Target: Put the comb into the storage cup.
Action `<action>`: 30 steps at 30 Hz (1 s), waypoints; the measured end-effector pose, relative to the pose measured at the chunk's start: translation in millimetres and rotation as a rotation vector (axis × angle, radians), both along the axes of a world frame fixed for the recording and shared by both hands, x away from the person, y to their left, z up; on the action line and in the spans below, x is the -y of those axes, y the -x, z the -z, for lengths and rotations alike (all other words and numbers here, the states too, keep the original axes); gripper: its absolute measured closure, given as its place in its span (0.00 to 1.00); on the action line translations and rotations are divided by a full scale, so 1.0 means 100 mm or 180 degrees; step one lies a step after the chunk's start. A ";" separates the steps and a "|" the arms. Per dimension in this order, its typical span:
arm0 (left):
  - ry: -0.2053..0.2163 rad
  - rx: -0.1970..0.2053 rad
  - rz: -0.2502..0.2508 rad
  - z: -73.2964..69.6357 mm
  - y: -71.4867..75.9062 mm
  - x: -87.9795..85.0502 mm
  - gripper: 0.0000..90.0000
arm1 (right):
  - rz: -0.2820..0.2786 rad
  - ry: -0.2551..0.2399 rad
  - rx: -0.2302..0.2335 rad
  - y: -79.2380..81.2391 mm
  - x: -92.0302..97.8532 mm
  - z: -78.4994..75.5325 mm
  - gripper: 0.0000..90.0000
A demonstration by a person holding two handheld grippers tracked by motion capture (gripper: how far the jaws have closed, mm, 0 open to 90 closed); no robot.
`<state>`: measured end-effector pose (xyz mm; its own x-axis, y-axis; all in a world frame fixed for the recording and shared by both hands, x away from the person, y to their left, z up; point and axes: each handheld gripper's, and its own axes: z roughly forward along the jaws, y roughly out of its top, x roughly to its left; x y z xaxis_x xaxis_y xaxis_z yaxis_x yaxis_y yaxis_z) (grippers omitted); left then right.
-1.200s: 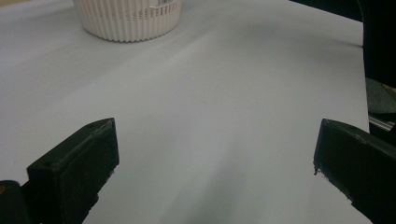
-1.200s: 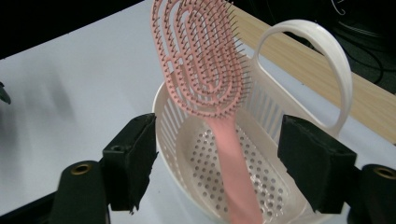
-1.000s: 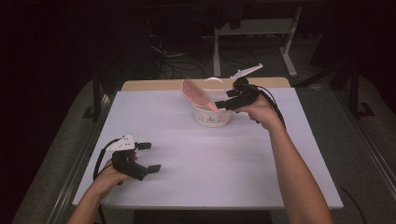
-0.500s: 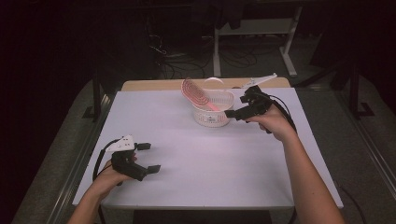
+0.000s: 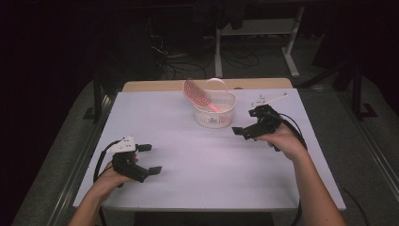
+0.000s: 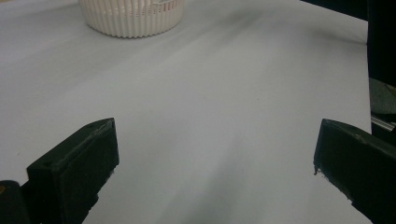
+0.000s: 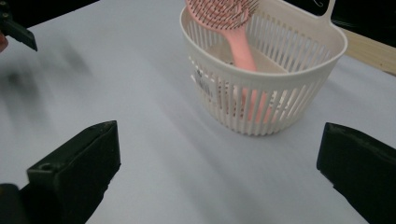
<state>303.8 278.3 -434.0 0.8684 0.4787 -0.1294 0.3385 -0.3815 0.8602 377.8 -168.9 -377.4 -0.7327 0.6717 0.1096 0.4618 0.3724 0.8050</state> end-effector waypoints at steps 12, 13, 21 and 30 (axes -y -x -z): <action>-0.0011 0.0007 -0.0010 0.00 0.00 -0.02 0.00 | 0.0014 -0.0092 0.0047 0.33 0.11 0.23 0.00; -0.0013 0.0011 -0.0011 0.00 -0.01 -0.02 0.00 | 0.0029 -0.0098 0.0043 0.34 0.12 0.24 0.00; 0.0005 0.0019 -0.0017 -0.01 0.00 -0.02 0.00 | 0.0046 -0.0067 0.0026 0.50 0.15 0.37 0.00; 0.0004 0.0030 -0.0021 -0.01 -0.01 -0.03 0.00 | 0.0024 -0.0038 -0.0001 0.67 0.17 0.50 0.00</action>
<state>304.7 280.9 -432.6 0.8664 0.4842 -0.1218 0.3328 -0.3783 0.8638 310.9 -186.3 -427.9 -0.7275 0.6759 0.1178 0.4648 0.3593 0.8092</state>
